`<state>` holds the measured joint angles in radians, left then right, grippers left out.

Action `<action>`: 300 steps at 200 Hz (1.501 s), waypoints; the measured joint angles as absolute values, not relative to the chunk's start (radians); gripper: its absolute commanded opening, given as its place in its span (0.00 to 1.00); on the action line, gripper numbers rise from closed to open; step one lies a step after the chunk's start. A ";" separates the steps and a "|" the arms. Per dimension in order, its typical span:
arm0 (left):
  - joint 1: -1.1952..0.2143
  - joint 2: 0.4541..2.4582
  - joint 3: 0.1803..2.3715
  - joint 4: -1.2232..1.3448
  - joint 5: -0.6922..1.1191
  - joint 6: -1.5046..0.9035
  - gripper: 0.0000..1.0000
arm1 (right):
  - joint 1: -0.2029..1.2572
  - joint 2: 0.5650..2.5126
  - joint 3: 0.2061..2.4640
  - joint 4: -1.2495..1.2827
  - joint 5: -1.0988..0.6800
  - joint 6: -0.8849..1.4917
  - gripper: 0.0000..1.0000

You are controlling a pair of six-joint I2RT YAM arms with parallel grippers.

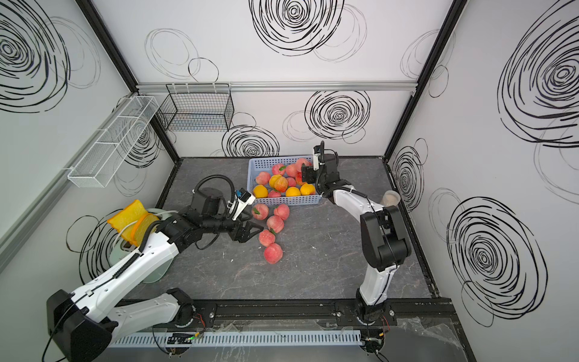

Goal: Put the peaches into the basket
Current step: Place the peach in the basket, then pick up the peach from the center of the board.

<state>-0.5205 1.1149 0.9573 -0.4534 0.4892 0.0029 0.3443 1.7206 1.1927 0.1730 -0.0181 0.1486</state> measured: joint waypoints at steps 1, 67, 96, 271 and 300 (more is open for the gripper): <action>-0.521 1.115 0.957 -0.453 0.489 0.003 0.81 | 0.345 1.715 1.187 0.173 -0.018 0.148 0.87; -0.511 1.115 0.958 -0.447 0.472 -0.004 0.81 | 0.476 1.308 0.727 0.293 -0.011 0.128 0.87; -0.500 1.116 0.957 -0.440 0.455 -0.012 0.83 | 0.582 1.163 0.522 0.359 0.005 0.107 0.87; -0.534 1.347 0.897 -0.266 0.243 -0.190 0.86 | 0.712 0.500 0.044 0.430 -0.018 0.195 0.77; -0.550 1.351 0.850 -0.208 0.190 -0.270 0.87 | 0.734 0.585 0.047 0.431 -0.044 0.191 0.77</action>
<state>-0.5499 1.3506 0.8505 -0.2077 0.1902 -0.2699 0.7338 0.5846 0.0467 0.4309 -0.0441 0.1913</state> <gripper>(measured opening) 0.868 0.771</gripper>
